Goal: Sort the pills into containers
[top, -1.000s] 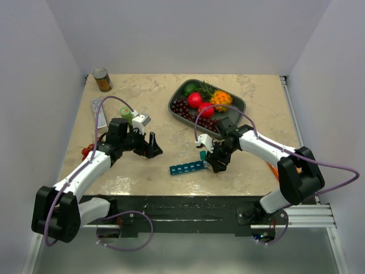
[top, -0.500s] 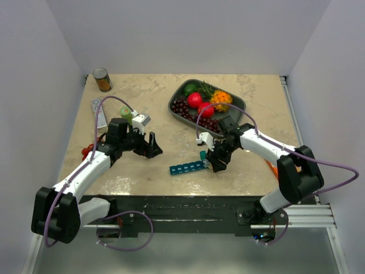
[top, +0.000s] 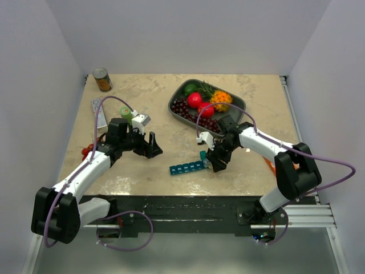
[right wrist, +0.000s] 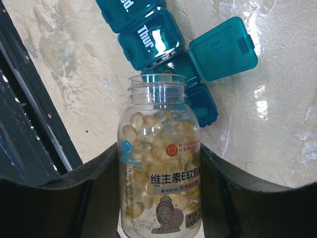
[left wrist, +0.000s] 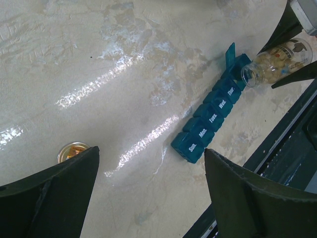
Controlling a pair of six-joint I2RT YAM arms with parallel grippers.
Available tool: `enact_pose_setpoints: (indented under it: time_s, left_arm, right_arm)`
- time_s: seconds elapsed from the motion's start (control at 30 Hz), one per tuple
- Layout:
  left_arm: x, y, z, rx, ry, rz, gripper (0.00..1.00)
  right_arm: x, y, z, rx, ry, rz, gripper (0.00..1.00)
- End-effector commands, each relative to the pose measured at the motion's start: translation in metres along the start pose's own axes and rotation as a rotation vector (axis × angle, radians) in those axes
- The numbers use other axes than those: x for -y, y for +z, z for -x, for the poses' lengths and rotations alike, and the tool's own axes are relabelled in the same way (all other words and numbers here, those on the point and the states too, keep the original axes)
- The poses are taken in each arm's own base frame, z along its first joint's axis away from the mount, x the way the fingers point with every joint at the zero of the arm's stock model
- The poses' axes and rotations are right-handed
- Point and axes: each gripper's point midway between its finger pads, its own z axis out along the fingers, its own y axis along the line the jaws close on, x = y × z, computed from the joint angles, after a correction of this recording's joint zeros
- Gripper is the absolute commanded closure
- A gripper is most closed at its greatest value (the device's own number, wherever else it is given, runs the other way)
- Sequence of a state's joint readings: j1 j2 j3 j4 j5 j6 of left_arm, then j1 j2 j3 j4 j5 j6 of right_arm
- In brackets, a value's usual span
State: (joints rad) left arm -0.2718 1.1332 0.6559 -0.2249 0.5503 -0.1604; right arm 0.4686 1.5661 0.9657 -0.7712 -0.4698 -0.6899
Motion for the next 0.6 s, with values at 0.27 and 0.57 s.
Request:
enact_pose_setpoints:
  time_s: [0.27, 0.57]
  left_arm:
    - [0.0085, -0.0039, 0.0182, 0.056, 0.069, -0.026, 0.10]
    - [0.0082, -0.0038, 0.0172, 0.053, 0.069, -0.026, 0.10]
  right_arm:
    - [0.0022, -0.0029, 0.0130, 0.032, 0.021, 0.028, 0.95]
    - [0.0020, -0.0045, 0.0132, 0.035, 0.019, 0.025, 0.95]
